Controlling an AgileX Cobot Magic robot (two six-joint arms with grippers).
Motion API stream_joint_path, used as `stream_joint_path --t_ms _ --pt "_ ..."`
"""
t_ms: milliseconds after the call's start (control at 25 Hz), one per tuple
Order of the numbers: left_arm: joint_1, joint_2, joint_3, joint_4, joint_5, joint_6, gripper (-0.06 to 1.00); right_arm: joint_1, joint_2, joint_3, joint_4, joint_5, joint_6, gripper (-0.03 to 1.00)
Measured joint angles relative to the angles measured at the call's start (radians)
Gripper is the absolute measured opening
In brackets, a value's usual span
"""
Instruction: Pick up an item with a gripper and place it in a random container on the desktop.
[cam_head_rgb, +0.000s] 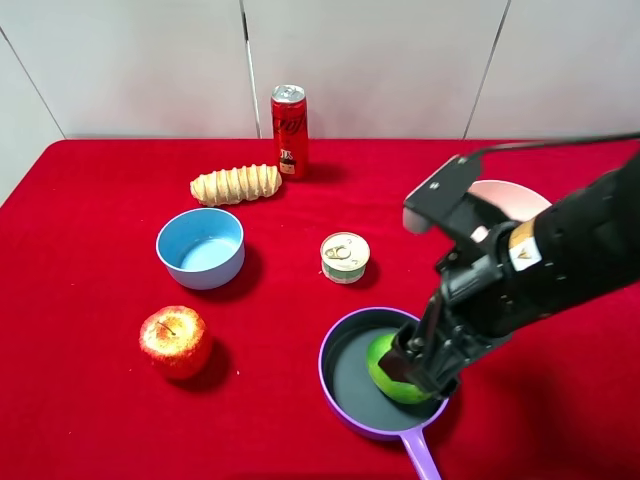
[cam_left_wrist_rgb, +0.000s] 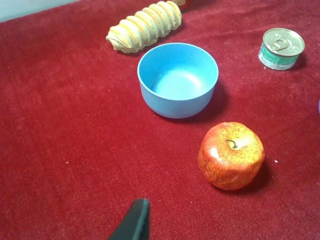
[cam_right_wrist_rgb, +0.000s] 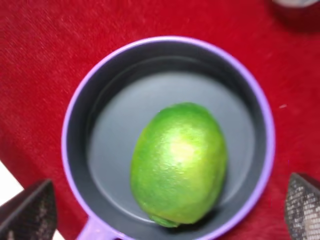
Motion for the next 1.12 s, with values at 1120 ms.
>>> stream_joint_path --t_ms 1120 --pt "0.0 0.0 0.0 0.0 0.0 0.0 0.99 -0.379 -0.556 0.0 -0.246 0.342 0.0 0.69"
